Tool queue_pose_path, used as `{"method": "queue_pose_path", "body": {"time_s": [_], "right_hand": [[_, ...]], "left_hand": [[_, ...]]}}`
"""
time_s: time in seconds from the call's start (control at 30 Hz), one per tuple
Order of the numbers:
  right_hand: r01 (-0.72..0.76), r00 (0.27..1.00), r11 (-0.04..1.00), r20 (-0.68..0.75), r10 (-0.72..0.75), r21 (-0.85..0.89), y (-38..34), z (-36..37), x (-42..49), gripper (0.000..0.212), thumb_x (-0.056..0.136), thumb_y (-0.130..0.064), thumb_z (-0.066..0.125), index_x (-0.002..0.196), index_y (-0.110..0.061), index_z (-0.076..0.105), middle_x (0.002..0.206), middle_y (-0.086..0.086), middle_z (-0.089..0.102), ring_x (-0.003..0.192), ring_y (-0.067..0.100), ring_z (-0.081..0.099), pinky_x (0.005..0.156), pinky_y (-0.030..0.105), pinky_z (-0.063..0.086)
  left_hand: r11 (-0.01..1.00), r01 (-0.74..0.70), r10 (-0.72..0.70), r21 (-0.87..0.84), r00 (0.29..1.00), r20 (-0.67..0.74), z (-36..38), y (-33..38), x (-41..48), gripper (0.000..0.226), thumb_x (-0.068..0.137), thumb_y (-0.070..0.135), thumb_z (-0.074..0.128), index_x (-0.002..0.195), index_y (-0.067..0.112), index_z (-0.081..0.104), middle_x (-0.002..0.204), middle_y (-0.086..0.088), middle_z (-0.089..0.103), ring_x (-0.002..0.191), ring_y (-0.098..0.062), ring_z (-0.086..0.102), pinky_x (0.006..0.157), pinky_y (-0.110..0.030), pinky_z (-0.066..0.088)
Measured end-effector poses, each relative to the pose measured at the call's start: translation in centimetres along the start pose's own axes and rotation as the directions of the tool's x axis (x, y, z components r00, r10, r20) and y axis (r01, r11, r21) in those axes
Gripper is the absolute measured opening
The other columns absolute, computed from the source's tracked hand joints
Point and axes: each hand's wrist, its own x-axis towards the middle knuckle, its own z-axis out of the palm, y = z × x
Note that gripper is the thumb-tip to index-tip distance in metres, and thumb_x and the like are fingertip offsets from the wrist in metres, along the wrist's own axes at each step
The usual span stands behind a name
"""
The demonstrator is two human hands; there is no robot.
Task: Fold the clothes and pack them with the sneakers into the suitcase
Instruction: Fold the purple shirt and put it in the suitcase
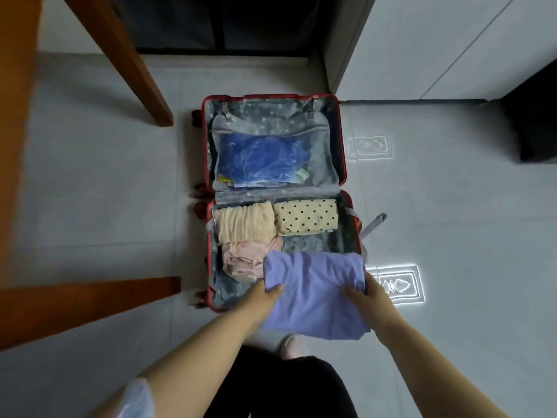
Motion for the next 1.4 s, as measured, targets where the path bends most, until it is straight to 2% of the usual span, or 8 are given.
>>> {"method": "queue_pose_path", "body": {"time_s": [0.23,0.37,0.47,0.57,0.67,0.73,1.2,1.4], "right_hand": [[0.092,0.991,0.982,-0.081,-0.107,-0.166,6.9,3.5,19.9,0.018,0.089,-0.024,0.06,0.102,-0.016,0.051,0.086,-0.002,0.055,0.082,0.017,0.055,0.062,0.02,0.037],[0.066,0.991,0.972,-0.098,-0.09,-0.225,12.0,5.0,29.4,0.025,0.084,-0.025,0.067,0.102,-0.015,0.054,0.087,-0.001,0.058,0.088,0.022,0.056,0.076,0.032,0.043],[0.041,0.987,0.944,-0.133,-0.089,-0.327,15.4,6.8,33.8,0.053,0.086,-0.024,0.065,0.131,-0.007,0.043,0.119,0.011,0.055,0.111,0.03,0.052,0.091,0.038,0.042],[0.022,0.987,0.74,-0.103,-0.122,-0.673,16.6,8.3,33.9,0.078,0.091,-0.034,0.055,0.149,-0.013,0.007,0.154,0.013,0.016,0.139,0.034,0.022,0.111,0.042,0.022],[0.19,0.98,0.393,0.15,-0.129,-0.9,16.1,9.3,31.5,0.072,0.096,-0.042,0.041,0.149,-0.025,-0.004,0.157,0.009,-0.005,0.144,0.03,0.001,0.116,0.043,0.004],[0.223,0.975,0.321,0.21,-0.077,-0.921,14.8,9.6,28.9,0.069,0.097,-0.043,0.037,0.149,-0.027,-0.005,0.157,0.009,-0.008,0.145,0.028,-0.005,0.116,0.043,-0.002],[0.382,0.918,0.463,0.272,-0.288,-0.8,-8.5,3.1,-7.3,0.051,0.094,-0.037,0.045,0.142,-0.026,0.029,0.148,-0.001,0.032,0.135,0.023,0.031,0.112,0.034,0.024],[0.677,0.705,0.331,0.45,-0.548,-0.657,-19.0,6.1,-20.4,0.041,0.093,-0.028,0.051,0.132,-0.021,0.041,0.136,0.002,0.043,0.125,0.024,0.041,0.105,0.033,0.031]], "left_hand": [[0.998,-0.019,0.024,-0.059,0.997,0.079,3.9,-4.8,19.5,0.051,0.09,0.015,0.059,0.138,0.017,0.041,0.137,-0.004,0.048,0.122,-0.027,0.048,0.104,-0.038,0.04],[0.995,-0.02,0.021,-0.099,1.0,0.018,6.7,-8.5,27.8,0.048,0.093,0.005,0.052,0.139,0.005,0.035,0.112,-0.005,0.054,0.114,-0.022,0.046,0.1,-0.032,0.039],[0.989,-0.125,0.128,0.08,0.991,-0.031,7.7,-11.9,31.5,0.057,0.09,0.001,0.054,0.141,0.006,0.029,0.136,-0.01,0.043,0.127,-0.026,0.041,0.093,-0.025,0.039],[0.958,-0.226,0.235,0.178,0.972,-0.03,7.5,-12.9,31.2,0.054,0.096,0.007,0.043,0.145,0.013,0.021,0.147,-0.018,0.032,0.135,-0.032,0.034,0.109,-0.034,0.033],[0.952,-0.223,0.225,0.211,0.974,0.015,6.6,-12.5,28.6,0.071,0.091,0.008,0.053,0.147,0.02,0.013,0.145,0.004,0.031,0.132,-0.016,0.034,0.112,-0.031,0.027],[0.94,-0.173,0.175,0.294,0.984,0.02,5.8,-11.5,25.9,0.075,0.09,0.01,0.055,0.148,0.02,0.009,0.148,0.0,0.029,0.132,-0.019,0.036,0.109,-0.029,0.03],[0.968,-0.077,0.129,0.239,0.97,-0.207,-7.9,4.2,-13.0,0.042,0.093,0.013,0.05,0.133,0.015,0.037,0.123,-0.005,0.057,0.11,-0.02,0.055,0.084,-0.021,0.04],[0.944,-0.276,0.323,0.18,0.882,-0.342,-14.0,8.6,-28.0,0.041,0.092,0.01,0.05,0.132,0.012,0.041,0.124,-0.005,0.054,0.111,-0.016,0.052,0.093,-0.022,0.039]]}}
